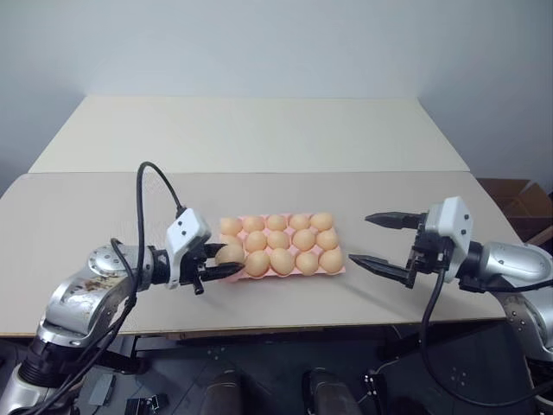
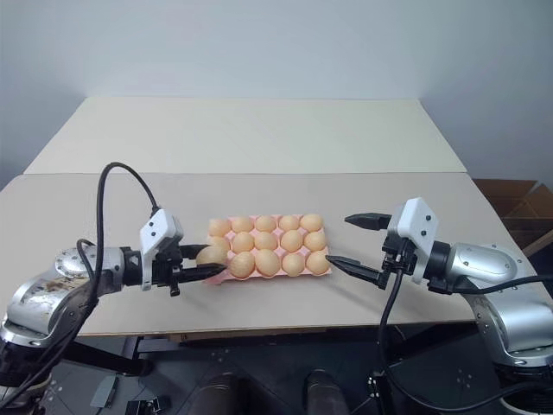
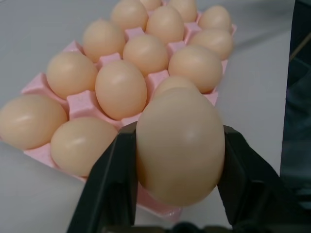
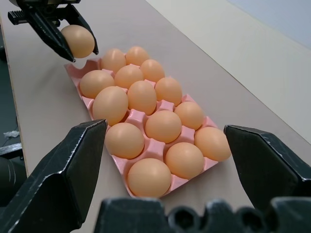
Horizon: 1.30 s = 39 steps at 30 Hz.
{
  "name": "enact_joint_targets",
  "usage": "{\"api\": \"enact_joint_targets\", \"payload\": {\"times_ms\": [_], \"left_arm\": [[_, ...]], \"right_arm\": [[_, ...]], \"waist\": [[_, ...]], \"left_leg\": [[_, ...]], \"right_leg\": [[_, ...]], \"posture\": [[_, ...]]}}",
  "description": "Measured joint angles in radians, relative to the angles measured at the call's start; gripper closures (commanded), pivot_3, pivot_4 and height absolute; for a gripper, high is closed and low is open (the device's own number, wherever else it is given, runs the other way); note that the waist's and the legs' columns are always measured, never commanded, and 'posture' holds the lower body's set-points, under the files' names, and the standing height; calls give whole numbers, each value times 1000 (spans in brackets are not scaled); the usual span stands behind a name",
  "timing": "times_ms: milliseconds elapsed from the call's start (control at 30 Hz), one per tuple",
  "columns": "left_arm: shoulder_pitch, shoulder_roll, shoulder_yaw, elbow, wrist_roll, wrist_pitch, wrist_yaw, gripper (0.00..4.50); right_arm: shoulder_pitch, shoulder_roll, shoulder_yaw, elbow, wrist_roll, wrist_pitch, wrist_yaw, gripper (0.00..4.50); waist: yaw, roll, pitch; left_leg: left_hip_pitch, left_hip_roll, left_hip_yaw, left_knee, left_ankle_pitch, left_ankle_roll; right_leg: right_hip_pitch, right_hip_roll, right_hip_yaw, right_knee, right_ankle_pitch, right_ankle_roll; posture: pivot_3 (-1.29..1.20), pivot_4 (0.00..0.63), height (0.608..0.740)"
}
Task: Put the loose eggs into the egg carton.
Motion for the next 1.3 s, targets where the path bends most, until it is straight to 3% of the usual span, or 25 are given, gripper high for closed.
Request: {"api": "enact_joint_targets", "payload": {"times_ms": [133, 167, 300, 467, 633, 800, 1300], "left_arm": [[0, 19, -8, -2, 10, -1, -9, 98], [0, 21, -5, -4, 10, -2, -9, 44], [25, 22, 79, -30, 7, -15, 21, 44], [153, 52, 281, -44, -29, -52, 1, 44], [300, 117, 566, 43, -80, -144, -170, 44], [415, 119, 734, 114, -120, -236, -310, 44], [579, 79, 804, 25, -218, -193, -286, 44]], "right_arm": [[0, 0, 0, -2, 0, 0, -6, 0], [0, 0, 0, -2, 0, 0, -7, 0], [0, 1, 0, -2, 0, 0, -14, 0], [2, 1, 0, -1, 0, 0, -14, 0], [-16, -26, -1, 21, 11, 1, 29, 0], [-40, -75, -3, 44, 30, 58, 59, 0], [-38, -63, -2, 92, 22, 12, 118, 0]], "waist": [[0, 0, 0], [0, 0, 0], [-2, 0, 0], [-9, 0, 0], [-13, 1, 0], [-8, 1, 0], [-5, 1, 0]], "left_leg": [[0, 0, 0, 0, 0, 0], [0, 0, 0, 0, 0, 0], [0, 0, 0, 0, 0, 0], [0, 1, 0, 0, 0, 0], [0, 2, 1, 0, 0, 0], [0, 2, 2, -1, 0, 0], [1, 3, 2, -1, 0, 0]], "right_leg": [[0, 0, 0, 0, 0, 0], [0, 0, 0, 0, 0, 0], [0, 0, 0, -1, 0, 0], [-1, 0, 0, 0, -1, -1], [-1, 0, -1, 0, -3, -4], [-1, -1, -1, 0, -6, -9], [-1, 0, -1, 1, -6, -9]], "posture": [[0, 150, 740], [0, 150, 740], [0, 150, 740], [0, 150, 740], [0, 150, 740], [0, 150, 740], [0, 150, 740]]}}
